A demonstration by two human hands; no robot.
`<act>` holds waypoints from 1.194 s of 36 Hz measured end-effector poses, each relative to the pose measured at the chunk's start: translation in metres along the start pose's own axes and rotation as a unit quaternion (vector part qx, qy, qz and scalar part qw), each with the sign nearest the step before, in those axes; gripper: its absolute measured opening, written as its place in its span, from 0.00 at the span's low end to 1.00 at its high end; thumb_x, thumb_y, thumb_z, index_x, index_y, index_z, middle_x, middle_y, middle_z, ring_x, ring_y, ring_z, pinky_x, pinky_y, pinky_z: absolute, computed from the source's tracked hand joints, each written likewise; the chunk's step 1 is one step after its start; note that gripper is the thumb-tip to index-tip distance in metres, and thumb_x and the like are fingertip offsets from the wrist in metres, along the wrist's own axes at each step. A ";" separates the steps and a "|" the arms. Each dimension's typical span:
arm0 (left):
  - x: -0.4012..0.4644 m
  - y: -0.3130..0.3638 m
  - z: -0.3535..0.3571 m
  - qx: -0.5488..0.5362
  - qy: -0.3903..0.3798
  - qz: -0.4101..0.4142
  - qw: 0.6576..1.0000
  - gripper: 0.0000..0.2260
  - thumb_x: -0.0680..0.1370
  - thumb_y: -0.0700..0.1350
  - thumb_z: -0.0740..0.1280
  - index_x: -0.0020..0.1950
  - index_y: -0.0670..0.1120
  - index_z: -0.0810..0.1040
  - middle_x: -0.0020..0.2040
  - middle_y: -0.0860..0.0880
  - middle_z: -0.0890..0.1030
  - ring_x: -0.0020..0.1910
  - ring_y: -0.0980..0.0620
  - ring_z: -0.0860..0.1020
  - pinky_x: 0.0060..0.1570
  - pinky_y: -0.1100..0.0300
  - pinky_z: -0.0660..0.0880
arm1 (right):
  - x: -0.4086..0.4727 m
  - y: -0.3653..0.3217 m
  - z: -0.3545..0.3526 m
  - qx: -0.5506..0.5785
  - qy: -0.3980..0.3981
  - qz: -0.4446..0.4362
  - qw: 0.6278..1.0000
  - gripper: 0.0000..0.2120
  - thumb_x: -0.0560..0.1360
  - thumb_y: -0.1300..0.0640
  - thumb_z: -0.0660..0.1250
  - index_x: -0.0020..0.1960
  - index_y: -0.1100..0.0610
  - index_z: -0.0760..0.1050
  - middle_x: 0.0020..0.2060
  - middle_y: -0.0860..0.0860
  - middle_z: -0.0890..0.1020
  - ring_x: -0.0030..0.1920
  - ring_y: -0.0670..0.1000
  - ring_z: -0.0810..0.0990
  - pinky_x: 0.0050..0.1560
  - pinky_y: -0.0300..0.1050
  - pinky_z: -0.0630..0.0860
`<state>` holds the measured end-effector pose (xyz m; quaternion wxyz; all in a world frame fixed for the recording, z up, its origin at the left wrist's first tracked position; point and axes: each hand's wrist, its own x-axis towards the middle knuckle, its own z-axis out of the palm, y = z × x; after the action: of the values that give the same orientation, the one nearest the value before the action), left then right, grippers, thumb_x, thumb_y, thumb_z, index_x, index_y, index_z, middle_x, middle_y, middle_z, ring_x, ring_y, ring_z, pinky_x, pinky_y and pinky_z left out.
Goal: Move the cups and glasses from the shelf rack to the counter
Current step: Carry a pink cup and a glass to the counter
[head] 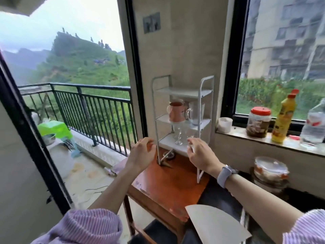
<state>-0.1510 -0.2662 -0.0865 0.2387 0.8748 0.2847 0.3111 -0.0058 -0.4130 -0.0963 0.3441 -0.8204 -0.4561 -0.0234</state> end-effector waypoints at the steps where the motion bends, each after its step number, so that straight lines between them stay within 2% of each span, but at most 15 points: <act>1: 0.013 -0.003 0.004 -0.015 -0.002 -0.006 1.000 0.12 0.77 0.42 0.63 0.59 0.41 0.75 0.55 0.42 0.80 0.54 0.46 0.78 0.61 0.51 0.71 | 0.014 0.002 0.003 0.004 0.002 0.007 1.000 0.18 0.77 0.59 0.56 0.66 0.62 0.67 0.62 0.60 0.74 0.64 0.58 0.70 0.66 0.52 0.67; 4: 0.053 -0.015 0.018 -0.060 -0.008 -0.024 0.998 0.13 0.77 0.43 0.63 0.59 0.41 0.76 0.54 0.43 0.81 0.50 0.50 0.77 0.54 0.60 0.71 | 0.053 0.010 0.014 0.013 0.014 0.029 0.999 0.17 0.77 0.61 0.56 0.64 0.64 0.67 0.62 0.62 0.73 0.64 0.60 0.69 0.66 0.50 0.66; 10: 0.133 -0.041 0.058 -0.108 -0.028 0.005 0.994 0.11 0.77 0.44 0.64 0.57 0.43 0.77 0.50 0.48 0.80 0.47 0.54 0.76 0.44 0.71 0.66 | 0.124 0.023 0.035 0.041 0.049 0.096 0.993 0.22 0.78 0.61 0.55 0.70 0.64 0.59 0.67 0.64 0.67 0.68 0.61 0.64 0.67 0.50 0.60; 13: 0.174 -0.053 0.082 -0.116 -0.046 0.019 0.992 0.11 0.76 0.45 0.64 0.57 0.44 0.77 0.52 0.47 0.80 0.50 0.50 0.77 0.47 0.65 0.68 | 0.156 0.029 0.044 0.047 0.082 0.121 0.988 0.22 0.77 0.62 0.55 0.70 0.65 0.58 0.64 0.65 0.68 0.65 0.62 0.66 0.64 0.51 0.63; 16: 0.213 -0.063 0.107 -0.123 -0.085 0.017 0.989 0.15 0.76 0.45 0.63 0.62 0.43 0.73 0.59 0.44 0.77 0.56 0.47 0.75 0.54 0.60 0.68 | 0.186 0.037 0.054 0.075 0.122 0.165 0.976 0.22 0.77 0.63 0.55 0.69 0.65 0.58 0.55 0.63 0.71 0.58 0.61 0.69 0.53 0.47 0.66; 19: 0.246 -0.068 0.129 -0.151 -0.118 0.022 0.981 0.19 0.76 0.46 0.64 0.66 0.43 0.69 0.63 0.43 0.74 0.59 0.47 0.73 0.54 0.60 0.67 | 0.210 0.045 0.062 0.112 0.152 0.209 0.960 0.16 0.77 0.62 0.56 0.63 0.65 0.63 0.48 0.62 0.72 0.49 0.58 0.72 0.46 0.48 0.66; 22: 0.275 -0.067 0.145 -0.204 -0.146 0.019 0.968 0.17 0.77 0.47 0.63 0.64 0.43 0.69 0.61 0.42 0.77 0.59 0.45 0.75 0.58 0.52 0.72 | 0.229 0.052 0.070 0.134 0.192 0.210 0.949 0.08 0.78 0.58 0.55 0.55 0.60 0.68 0.43 0.57 0.72 0.38 0.51 0.70 0.39 0.44 0.65; 26: 0.293 -0.064 0.161 -0.275 -0.162 0.023 0.948 0.11 0.78 0.48 0.62 0.53 0.42 0.75 0.48 0.43 0.80 0.47 0.44 0.77 0.48 0.52 0.74 | 0.246 0.061 0.076 0.144 0.212 0.223 0.941 0.07 0.78 0.55 0.54 0.48 0.57 0.68 0.37 0.50 0.73 0.34 0.47 0.70 0.34 0.41 0.64; 29: 0.299 -0.063 0.166 -0.316 -0.137 0.037 0.938 0.12 0.77 0.50 0.64 0.42 0.41 0.77 0.37 0.47 0.79 0.36 0.49 0.75 0.35 0.58 0.69 | 0.257 0.065 0.076 0.200 0.215 0.256 0.921 0.08 0.77 0.54 0.57 0.43 0.55 0.71 0.35 0.52 0.75 0.39 0.53 0.74 0.40 0.53 0.73; 30: 0.300 -0.063 0.168 -0.320 -0.126 0.041 0.938 0.13 0.77 0.50 0.64 0.41 0.41 0.78 0.36 0.46 0.80 0.35 0.49 0.75 0.34 0.57 0.69 | 0.260 0.066 0.076 0.236 0.223 0.270 0.906 0.09 0.77 0.54 0.58 0.40 0.54 0.72 0.35 0.52 0.76 0.40 0.53 0.75 0.47 0.58 0.75; 32: 0.301 -0.064 0.170 -0.329 -0.121 0.044 0.936 0.13 0.77 0.49 0.65 0.40 0.41 0.78 0.36 0.43 0.81 0.35 0.48 0.76 0.35 0.55 0.71 | 0.266 0.068 0.077 0.297 0.235 0.286 0.880 0.10 0.77 0.53 0.59 0.37 0.53 0.72 0.34 0.51 0.77 0.40 0.52 0.76 0.54 0.57 0.76; 34: 0.300 -0.061 0.173 -0.376 -0.140 0.026 0.916 0.09 0.77 0.45 0.64 0.44 0.40 0.78 0.40 0.42 0.82 0.36 0.48 0.79 0.35 0.53 0.78 | 0.269 0.069 0.080 0.318 0.243 0.285 0.871 0.12 0.77 0.51 0.59 0.36 0.53 0.72 0.32 0.49 0.76 0.37 0.49 0.75 0.49 0.51 0.76; 35: 0.298 -0.059 0.174 -0.404 -0.152 0.015 0.902 0.07 0.78 0.43 0.63 0.47 0.39 0.76 0.41 0.42 0.81 0.36 0.50 0.80 0.34 0.57 0.80 | 0.271 0.069 0.081 0.320 0.249 0.285 0.869 0.14 0.77 0.50 0.59 0.35 0.53 0.71 0.31 0.49 0.75 0.36 0.48 0.74 0.47 0.49 0.74; 38: 0.294 -0.052 0.178 -0.448 -0.166 -0.003 0.879 0.04 0.79 0.41 0.60 0.49 0.41 0.71 0.41 0.46 0.79 0.35 0.53 0.80 0.30 0.65 0.78 | 0.272 0.068 0.081 0.310 0.267 0.295 0.864 0.18 0.77 0.47 0.58 0.31 0.54 0.68 0.28 0.51 0.70 0.34 0.51 0.70 0.42 0.49 0.69; 43: 0.290 -0.051 0.181 -0.383 -0.116 0.054 0.915 0.08 0.80 0.44 0.57 0.43 0.43 0.66 0.38 0.47 0.73 0.34 0.51 0.73 0.29 0.64 0.69 | 0.265 0.064 0.075 0.306 0.279 0.287 0.864 0.23 0.78 0.45 0.56 0.27 0.54 0.64 0.24 0.50 0.65 0.27 0.49 0.63 0.36 0.48 0.62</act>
<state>0.1414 -0.0849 -0.1237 0.5698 0.7602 0.0657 0.3050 0.1769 -0.1969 -0.0950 0.6822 -0.7278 -0.0690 -0.0111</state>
